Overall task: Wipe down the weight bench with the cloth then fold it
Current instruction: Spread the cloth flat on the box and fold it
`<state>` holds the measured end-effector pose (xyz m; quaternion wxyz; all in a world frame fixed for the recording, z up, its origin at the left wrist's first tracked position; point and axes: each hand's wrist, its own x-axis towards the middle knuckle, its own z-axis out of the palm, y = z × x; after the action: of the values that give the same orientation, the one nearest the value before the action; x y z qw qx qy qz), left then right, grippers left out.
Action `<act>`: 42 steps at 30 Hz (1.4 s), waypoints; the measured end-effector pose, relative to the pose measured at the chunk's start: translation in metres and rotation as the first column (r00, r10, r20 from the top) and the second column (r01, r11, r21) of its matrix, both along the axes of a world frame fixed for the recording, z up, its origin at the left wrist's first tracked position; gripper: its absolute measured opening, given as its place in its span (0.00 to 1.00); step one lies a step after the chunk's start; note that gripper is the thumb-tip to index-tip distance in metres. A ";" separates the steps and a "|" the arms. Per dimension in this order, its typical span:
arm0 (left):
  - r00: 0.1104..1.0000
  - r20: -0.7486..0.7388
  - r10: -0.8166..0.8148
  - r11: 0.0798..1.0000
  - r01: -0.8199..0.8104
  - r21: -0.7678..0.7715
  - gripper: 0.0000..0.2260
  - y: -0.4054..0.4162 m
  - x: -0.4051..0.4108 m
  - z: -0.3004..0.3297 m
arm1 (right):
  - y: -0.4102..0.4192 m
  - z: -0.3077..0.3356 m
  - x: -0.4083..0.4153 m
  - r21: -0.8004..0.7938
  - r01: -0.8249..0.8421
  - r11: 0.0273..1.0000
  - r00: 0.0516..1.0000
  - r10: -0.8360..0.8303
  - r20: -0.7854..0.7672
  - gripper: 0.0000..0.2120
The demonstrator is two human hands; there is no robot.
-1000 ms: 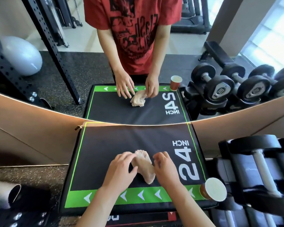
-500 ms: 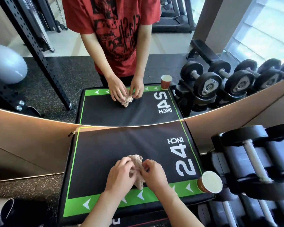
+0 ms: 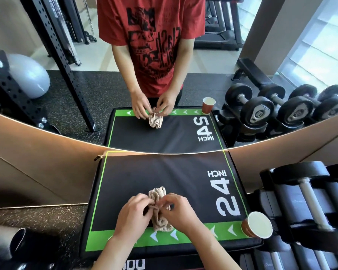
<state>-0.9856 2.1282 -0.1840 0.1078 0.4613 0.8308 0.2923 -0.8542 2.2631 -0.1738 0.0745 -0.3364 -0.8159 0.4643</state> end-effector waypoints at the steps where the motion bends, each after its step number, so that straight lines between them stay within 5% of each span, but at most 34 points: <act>1: 1.000 -0.006 0.009 1.000 -0.009 -0.005 0.09 -0.004 -0.001 -0.003 | -0.001 -0.002 0.000 0.008 0.019 1.000 1.000 -0.019 0.017 0.09; 4: 0.999 0.005 0.037 0.999 -0.037 0.002 0.09 -0.015 0.000 -0.007 | -0.001 -0.006 -0.003 0.083 0.123 0.989 0.990 -0.128 0.054 0.03; 12: 0.989 0.001 0.146 0.989 -0.146 0.009 0.11 -0.051 -0.019 -0.003 | -0.002 -0.004 -0.014 0.187 0.201 0.962 0.962 -0.230 0.150 0.06; 24: 0.953 -0.178 0.245 0.948 -0.197 0.252 0.09 -0.064 -0.043 0.040 | 0.037 0.043 0.014 0.066 0.465 0.883 0.874 -0.445 -0.195 0.10; 26: 0.967 -0.173 0.188 0.968 -0.152 0.201 0.10 -0.067 -0.035 0.035 | 0.034 0.037 0.025 0.103 0.457 0.884 0.888 -0.446 -0.115 0.13; 32: 0.998 -0.004 0.066 0.995 -0.066 -0.080 0.12 -0.081 -0.007 -0.007 | 0.019 -0.001 0.072 0.120 0.287 0.950 0.825 -0.309 0.473 0.14; 35: 0.997 -0.039 0.067 0.995 -0.070 -0.076 0.10 -0.067 0.000 -0.007 | 0.023 0.002 0.074 0.235 0.300 0.925 0.785 -0.379 0.489 0.12; 39: 0.997 -0.066 0.045 0.999 -0.047 -0.028 0.02 -0.029 -0.001 -0.004 | 0.030 -0.005 0.054 0.212 0.300 0.930 0.854 -0.361 0.375 0.02; 42: 0.996 -0.088 -0.017 0.998 0.012 -0.055 0.15 0.006 -0.005 -0.007 | 0.030 -0.017 0.045 0.214 0.289 0.933 0.885 -0.346 0.311 0.04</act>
<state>-0.9910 2.1339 -0.1915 0.0854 0.4769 0.8389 0.2480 -0.8088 2.2928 -0.1907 0.0332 -0.5343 -0.7847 0.3125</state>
